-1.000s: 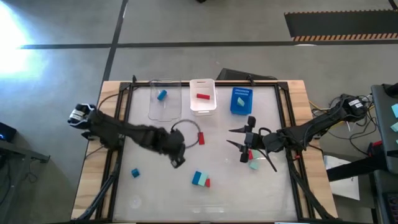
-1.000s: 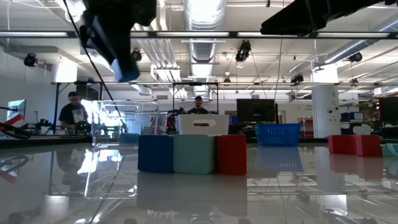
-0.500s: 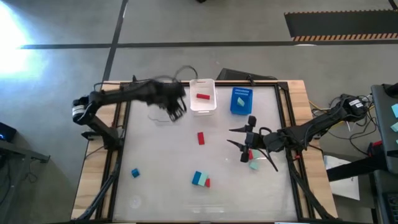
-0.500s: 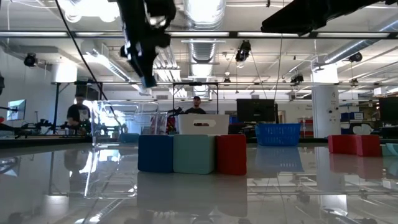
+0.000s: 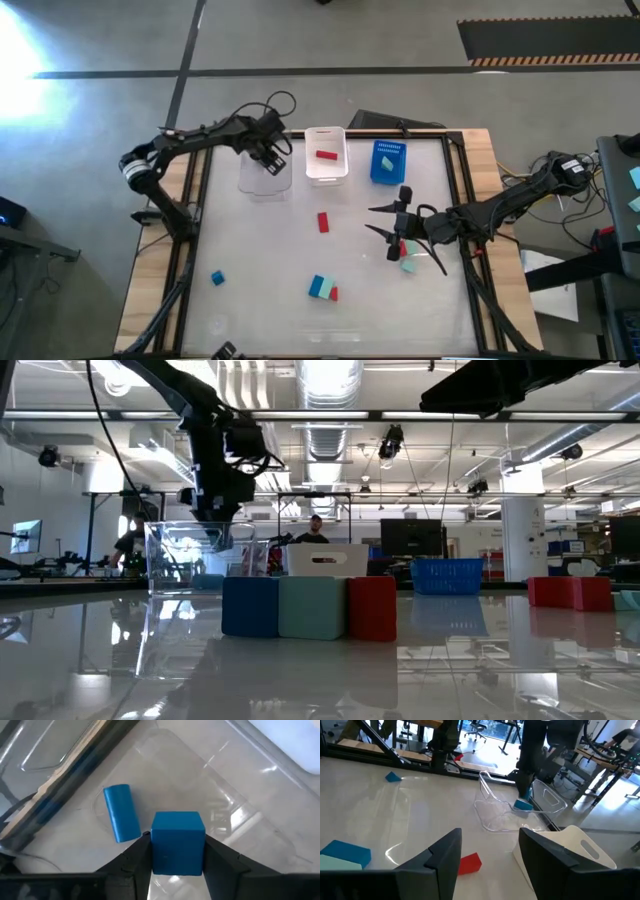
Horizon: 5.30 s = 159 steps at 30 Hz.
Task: Sort & place blocks by color
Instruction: Put the right blue block into the transparent bin, then put the right red block into the white bin
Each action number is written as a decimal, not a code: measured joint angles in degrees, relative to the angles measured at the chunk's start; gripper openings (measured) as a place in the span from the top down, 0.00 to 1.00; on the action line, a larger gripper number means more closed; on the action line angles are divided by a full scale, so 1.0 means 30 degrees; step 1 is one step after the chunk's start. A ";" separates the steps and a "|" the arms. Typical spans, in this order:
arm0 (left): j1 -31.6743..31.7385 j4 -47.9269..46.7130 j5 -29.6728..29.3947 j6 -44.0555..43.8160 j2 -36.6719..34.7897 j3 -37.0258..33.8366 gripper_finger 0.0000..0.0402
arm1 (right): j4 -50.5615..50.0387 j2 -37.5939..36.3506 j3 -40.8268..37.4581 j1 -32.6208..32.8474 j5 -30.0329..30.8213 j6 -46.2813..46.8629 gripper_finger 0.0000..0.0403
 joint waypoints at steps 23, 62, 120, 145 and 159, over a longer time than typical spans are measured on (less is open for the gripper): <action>-0.0010 0.1552 -0.0039 -0.0178 0.0208 -0.1210 0.63 | -0.0029 0.0000 0.0000 0.0000 0.0000 -0.0044 0.53; -0.7845 0.6066 -0.1176 -0.2706 -0.6351 -0.3270 0.63 | -0.0189 0.0000 0.0000 0.0007 0.0007 0.0803 0.53; -1.6432 2.1961 -0.1620 0.5242 -1.4064 -1.3952 0.63 | -2.4875 0.7565 0.9919 0.0342 -0.8382 2.5689 0.58; -1.6450 2.1949 -0.1605 0.4739 -1.4142 -1.3952 0.63 | -2.5560 0.9275 1.0214 0.0334 -0.8678 2.5179 0.58; -1.6519 2.1442 -0.1539 0.4309 -1.6466 -1.5144 0.63 | -2.5395 0.9267 0.9467 0.0335 -0.8335 2.5376 0.58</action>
